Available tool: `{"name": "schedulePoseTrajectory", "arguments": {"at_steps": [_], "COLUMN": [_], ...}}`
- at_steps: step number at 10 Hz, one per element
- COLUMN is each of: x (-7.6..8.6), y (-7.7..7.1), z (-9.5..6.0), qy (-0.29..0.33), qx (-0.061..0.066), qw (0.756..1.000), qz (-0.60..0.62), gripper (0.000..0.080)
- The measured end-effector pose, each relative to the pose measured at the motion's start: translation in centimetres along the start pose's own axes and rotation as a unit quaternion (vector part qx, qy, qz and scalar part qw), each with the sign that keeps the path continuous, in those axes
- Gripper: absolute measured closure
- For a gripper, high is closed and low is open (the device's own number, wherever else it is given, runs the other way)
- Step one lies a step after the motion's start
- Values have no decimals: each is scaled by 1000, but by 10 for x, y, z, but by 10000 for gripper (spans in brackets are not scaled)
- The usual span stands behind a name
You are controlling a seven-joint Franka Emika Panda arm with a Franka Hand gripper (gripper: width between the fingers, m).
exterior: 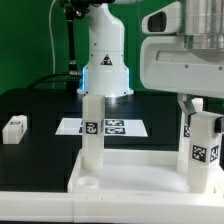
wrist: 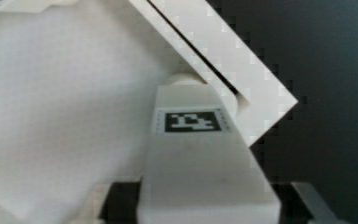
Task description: Assemble desk
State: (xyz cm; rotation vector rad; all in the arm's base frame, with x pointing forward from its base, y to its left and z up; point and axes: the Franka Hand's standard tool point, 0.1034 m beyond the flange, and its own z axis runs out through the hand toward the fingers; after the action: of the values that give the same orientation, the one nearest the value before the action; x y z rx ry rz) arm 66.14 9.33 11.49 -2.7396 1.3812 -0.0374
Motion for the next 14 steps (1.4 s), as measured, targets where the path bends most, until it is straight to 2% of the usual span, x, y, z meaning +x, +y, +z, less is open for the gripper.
{"name": "schedulePoseTrajectory", "arguments": {"at_steps": [1,2,3,4,5,6,7,11,12,14], "x": [0,0,0,0,0,-1,-1,-1,-1,-5], "y": [0,0,1,1,1,0,1,1,1,-2], "z": [0,0,1,1,1,0,0,1,1,1], "qy": [0,0,2,4,9,14,13,11,12,12], "qx": [0,-1,-5,-8,-13,-18,-18,-23,-27,-26], "qw": [1000,1000,999,995,985,971,969,912,888,841], "qz": [-10,-26,-54,-103,-174,-237,-246,-409,-458,-540], "gripper": [509,443,255,255,183,156,151,150,150,150]}}
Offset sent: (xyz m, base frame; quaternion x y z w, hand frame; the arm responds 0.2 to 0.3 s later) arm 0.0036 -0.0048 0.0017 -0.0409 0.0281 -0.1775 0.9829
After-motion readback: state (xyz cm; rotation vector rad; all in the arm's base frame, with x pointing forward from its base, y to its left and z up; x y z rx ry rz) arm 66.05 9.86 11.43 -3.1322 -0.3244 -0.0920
